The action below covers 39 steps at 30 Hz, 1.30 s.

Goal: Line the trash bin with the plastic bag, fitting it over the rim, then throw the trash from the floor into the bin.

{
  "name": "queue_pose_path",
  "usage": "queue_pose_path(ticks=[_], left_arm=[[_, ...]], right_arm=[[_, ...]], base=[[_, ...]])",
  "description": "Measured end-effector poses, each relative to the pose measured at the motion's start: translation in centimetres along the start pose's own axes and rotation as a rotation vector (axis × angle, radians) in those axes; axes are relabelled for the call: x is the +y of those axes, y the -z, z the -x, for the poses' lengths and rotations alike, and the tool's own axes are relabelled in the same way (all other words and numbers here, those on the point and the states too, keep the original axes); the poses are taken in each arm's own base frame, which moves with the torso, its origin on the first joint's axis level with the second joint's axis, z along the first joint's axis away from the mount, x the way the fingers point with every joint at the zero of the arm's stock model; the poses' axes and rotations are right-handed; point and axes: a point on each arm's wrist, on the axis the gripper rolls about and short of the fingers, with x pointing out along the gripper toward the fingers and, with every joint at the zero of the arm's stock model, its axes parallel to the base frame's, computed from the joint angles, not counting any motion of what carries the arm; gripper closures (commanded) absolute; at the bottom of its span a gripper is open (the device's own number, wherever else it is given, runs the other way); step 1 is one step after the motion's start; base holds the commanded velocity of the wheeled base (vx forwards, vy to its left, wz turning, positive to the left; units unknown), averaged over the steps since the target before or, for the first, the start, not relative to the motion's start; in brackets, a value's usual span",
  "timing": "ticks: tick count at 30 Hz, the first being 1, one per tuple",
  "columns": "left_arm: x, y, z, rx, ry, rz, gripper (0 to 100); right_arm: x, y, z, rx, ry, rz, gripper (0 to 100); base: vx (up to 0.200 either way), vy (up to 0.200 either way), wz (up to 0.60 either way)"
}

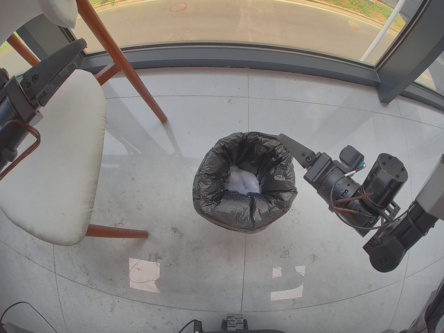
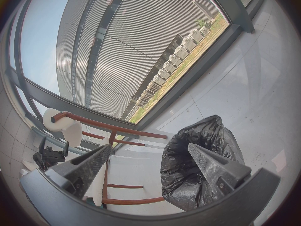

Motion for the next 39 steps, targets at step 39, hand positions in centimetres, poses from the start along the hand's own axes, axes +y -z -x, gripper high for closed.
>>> queue_pose_path(ticks=[39], left_arm=[[-9.2,-2.6,12.5,0.166,0.045,0.152,0]], right_arm=[[9.7,-10.0,17.0,0.279,0.309,0.325,0]], base=[[0.000,0.108,0.00]])
